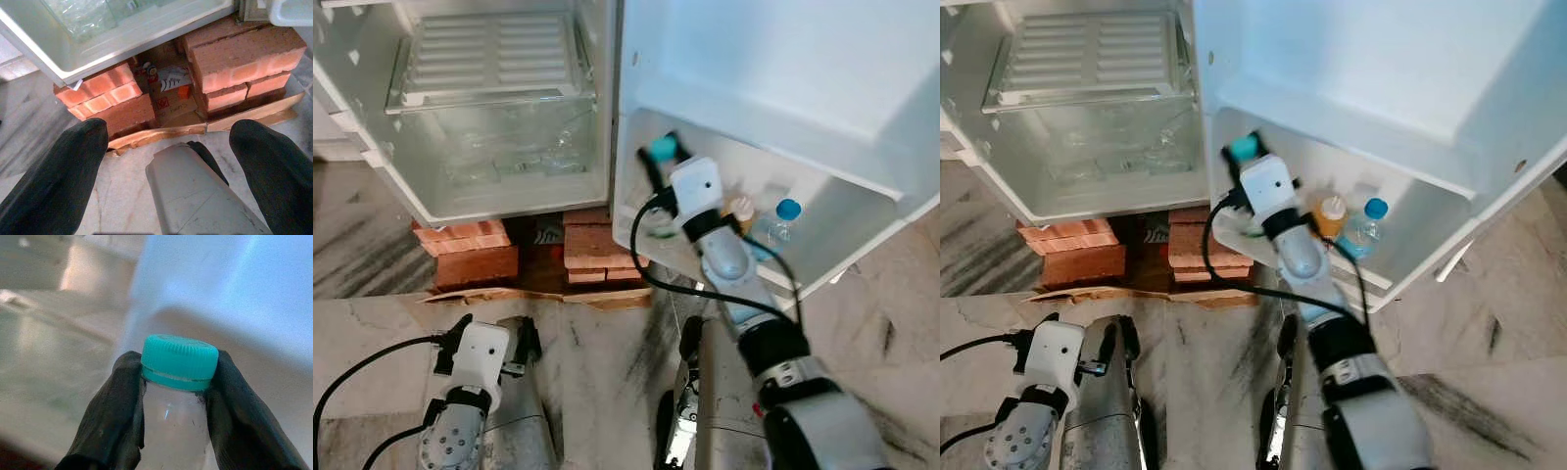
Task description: Restocking fridge
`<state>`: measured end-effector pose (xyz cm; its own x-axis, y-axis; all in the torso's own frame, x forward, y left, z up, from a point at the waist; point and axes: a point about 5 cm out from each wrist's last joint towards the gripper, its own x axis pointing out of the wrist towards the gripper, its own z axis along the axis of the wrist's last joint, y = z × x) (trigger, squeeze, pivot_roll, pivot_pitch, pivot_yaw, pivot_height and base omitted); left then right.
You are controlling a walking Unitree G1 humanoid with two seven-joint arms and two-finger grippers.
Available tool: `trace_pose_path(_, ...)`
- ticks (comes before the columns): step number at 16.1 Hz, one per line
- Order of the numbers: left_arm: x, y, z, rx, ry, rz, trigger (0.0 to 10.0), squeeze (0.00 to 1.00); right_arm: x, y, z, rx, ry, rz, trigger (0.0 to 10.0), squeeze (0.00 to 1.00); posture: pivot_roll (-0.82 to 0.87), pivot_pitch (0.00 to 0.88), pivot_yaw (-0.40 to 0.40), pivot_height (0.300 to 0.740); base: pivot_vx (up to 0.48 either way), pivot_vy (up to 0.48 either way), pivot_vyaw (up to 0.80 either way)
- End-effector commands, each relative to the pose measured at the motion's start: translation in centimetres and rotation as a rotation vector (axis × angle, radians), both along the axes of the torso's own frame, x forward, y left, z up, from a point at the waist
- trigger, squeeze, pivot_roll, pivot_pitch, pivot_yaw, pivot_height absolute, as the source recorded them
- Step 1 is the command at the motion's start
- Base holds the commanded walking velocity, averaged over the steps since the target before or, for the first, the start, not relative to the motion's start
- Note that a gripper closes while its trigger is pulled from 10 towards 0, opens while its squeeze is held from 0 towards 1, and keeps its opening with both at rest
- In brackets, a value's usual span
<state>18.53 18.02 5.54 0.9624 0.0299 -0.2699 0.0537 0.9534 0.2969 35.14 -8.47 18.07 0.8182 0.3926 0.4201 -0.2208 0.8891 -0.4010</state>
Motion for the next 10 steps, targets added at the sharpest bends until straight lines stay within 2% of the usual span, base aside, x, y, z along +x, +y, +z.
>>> trace_pose_path(1,0.0,0.1,0.2,0.001,0.000,0.002,10.0,0.00,0.6,-1.7,2.3,-0.038,-0.136,-0.086,10.0,0.00,0.23,0.230,-0.059,0.491,0.000,0.000,0.00)
trace_pose_path(4,0.0,0.2,0.3,0.005,0.002,-0.002,10.0,0.00,0.2,-2.6,2.7,-0.021,-0.179,-0.112,10.0,0.00,0.23,0.227,-0.056,0.491,0.000,0.000,0.00)
trace_pose_path(5,0.1,0.2,0.2,0.006,0.004,-0.003,10.0,0.00,0.0,-2.6,2.2,-0.022,-0.170,-0.116,10.0,0.00,0.22,0.224,-0.054,0.491,0.000,0.000,0.00)
trace_pose_path(6,0.3,0.1,0.2,0.006,0.004,-0.009,10.0,0.00,-0.5,-2.6,-0.4,-0.064,-0.108,-0.112,10.0,0.00,0.22,0.223,-0.055,0.491,0.000,0.000,0.00)
trace_pose_path(7,0.4,0.0,0.2,0.005,0.003,-0.011,10.0,0.00,-0.7,-2.8,-2.4,-0.055,-0.020,-0.122,10.0,0.00,0.22,0.223,-0.054,0.491,0.000,0.000,0.00)
trace_pose_path(9,0.4,0.0,0.2,0.005,0.003,-0.013,10.0,0.00,-1.2,-3.7,-6.6,0.012,0.211,-0.171,10.0,0.00,0.23,0.224,-0.054,0.491,0.000,0.000,0.00)
trace_pose_path(10,0.4,0.0,0.1,0.004,0.004,-0.013,10.0,0.00,-1.4,-4.1,-7.9,0.022,0.277,-0.197,10.0,0.00,0.23,0.222,-0.054,0.491,0.000,0.000,0.00)
